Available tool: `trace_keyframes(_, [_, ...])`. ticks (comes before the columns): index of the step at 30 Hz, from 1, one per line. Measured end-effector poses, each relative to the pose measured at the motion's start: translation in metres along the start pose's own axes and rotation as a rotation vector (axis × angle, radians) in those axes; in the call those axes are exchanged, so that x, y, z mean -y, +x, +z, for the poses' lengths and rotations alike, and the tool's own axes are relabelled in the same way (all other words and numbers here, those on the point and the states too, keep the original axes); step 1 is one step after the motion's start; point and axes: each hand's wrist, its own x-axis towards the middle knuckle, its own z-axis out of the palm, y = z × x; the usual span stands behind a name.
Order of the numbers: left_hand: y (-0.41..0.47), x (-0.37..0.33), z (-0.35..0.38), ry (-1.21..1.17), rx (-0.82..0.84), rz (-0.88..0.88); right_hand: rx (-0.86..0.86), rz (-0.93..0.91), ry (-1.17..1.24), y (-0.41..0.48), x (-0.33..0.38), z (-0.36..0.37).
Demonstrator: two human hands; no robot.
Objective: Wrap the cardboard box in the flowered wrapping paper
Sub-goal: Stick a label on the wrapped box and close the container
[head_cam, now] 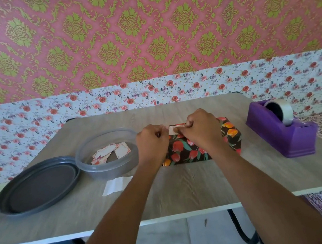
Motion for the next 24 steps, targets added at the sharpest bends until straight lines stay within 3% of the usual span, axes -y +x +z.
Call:
trace_keyframes(5, [0.000, -0.005, -0.005, 0.025, 0.032, -0.026, 0.124, 0.030, 0.127, 0.007, -0.002, -0.008])
trace_keyframes(8, [-0.004, -0.005, -0.005, 0.057, 0.050, -0.020, 0.177, -0.047, 0.031, 0.007, -0.003, -0.013])
trace_keyframes(15, [-0.001, -0.013, -0.006, 0.256, 0.199, -0.007, 0.146, -0.003, -0.091, 0.003, -0.002, -0.008])
trace_keyframes(24, [-0.004, -0.011, -0.002, 0.195, 0.191, -0.101, 0.146, 0.002, -0.103, 0.007, -0.005, -0.008])
